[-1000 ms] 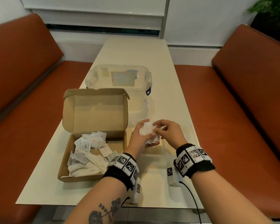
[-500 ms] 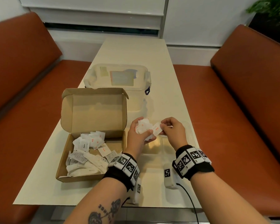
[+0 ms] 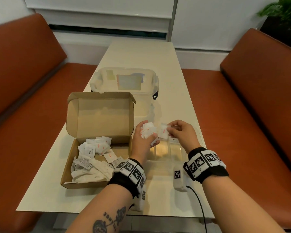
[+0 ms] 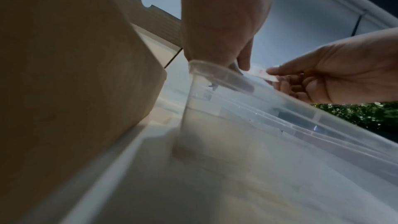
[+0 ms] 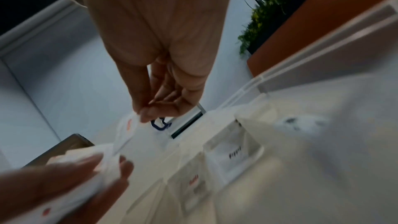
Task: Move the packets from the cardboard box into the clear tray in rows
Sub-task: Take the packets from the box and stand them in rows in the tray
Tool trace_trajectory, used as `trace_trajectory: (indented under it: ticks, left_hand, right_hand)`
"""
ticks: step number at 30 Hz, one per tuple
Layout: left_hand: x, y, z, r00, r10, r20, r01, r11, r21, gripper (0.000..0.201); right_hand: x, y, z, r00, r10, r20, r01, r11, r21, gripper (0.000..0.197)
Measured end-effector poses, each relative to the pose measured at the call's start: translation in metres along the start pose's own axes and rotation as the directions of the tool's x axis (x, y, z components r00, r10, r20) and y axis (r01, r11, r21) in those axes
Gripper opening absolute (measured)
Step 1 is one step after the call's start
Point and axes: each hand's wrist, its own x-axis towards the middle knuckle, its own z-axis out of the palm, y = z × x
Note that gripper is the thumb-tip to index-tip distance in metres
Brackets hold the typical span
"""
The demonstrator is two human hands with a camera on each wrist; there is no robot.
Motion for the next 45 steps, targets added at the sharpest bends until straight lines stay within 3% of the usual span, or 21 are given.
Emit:
trace_trajectory:
  ticks: [7,10,12,14,17,20,26,30,39,45]
  left_hand:
    - [-0.004,0.002,0.002,0.999,0.014,0.049,-0.017,0.999,0.045,0.051]
    - [-0.003,0.001,0.003,0.998,0.058,-0.009,-0.057,0.996,0.062,0.052]
    - [-0.001,0.001,0.001,0.994,0.085,-0.064,-0.081,0.995,0.055,0.052]
    - [0.000,0.002,-0.001,0.990,0.108,-0.092,-0.105,0.994,0.038,0.053]
    - [0.000,0.000,-0.001,0.981,0.149,-0.125,-0.147,0.989,0.022,0.053]
    - [0.001,-0.002,-0.001,0.976,0.156,-0.150,-0.159,0.987,-0.010,0.052]
    - [0.001,-0.003,-0.001,0.975,0.156,-0.158,-0.153,0.988,0.027,0.051]
    - [0.001,-0.004,-0.002,0.979,0.147,-0.138,-0.143,0.989,0.038,0.050]
    - [0.001,-0.003,-0.004,0.988,0.119,-0.101,-0.116,0.992,0.040,0.049]
    - [0.001,-0.001,-0.005,0.991,0.109,-0.072,-0.105,0.993,0.055,0.047]
  right_hand:
    - [0.003,-0.006,0.007,0.980,-0.047,0.195,0.099,0.958,-0.268,0.011]
    - [0.002,-0.004,0.014,0.990,-0.036,0.136,0.070,0.965,-0.251,0.009]
    - [0.002,-0.001,0.015,0.989,0.028,0.147,0.010,0.968,-0.250,0.018]
    - [0.002,0.003,0.014,0.983,0.065,0.171,-0.022,0.970,-0.243,0.013]
    - [0.006,0.008,0.013,0.999,0.015,0.042,-0.002,0.956,-0.295,0.002]
    - [0.011,0.011,0.015,0.998,-0.034,-0.060,0.004,0.890,-0.456,0.007]
    - [0.013,0.024,0.021,0.998,-0.052,0.041,0.065,0.639,-0.766,0.020]
    - [0.015,0.028,0.024,0.994,-0.058,0.090,0.107,0.569,-0.815,0.022]
    - [0.018,0.029,0.029,0.996,-0.032,0.085,0.090,0.508,-0.857,0.022]
    - [0.019,0.028,0.033,0.998,-0.047,0.035,0.054,0.530,-0.846,0.015]
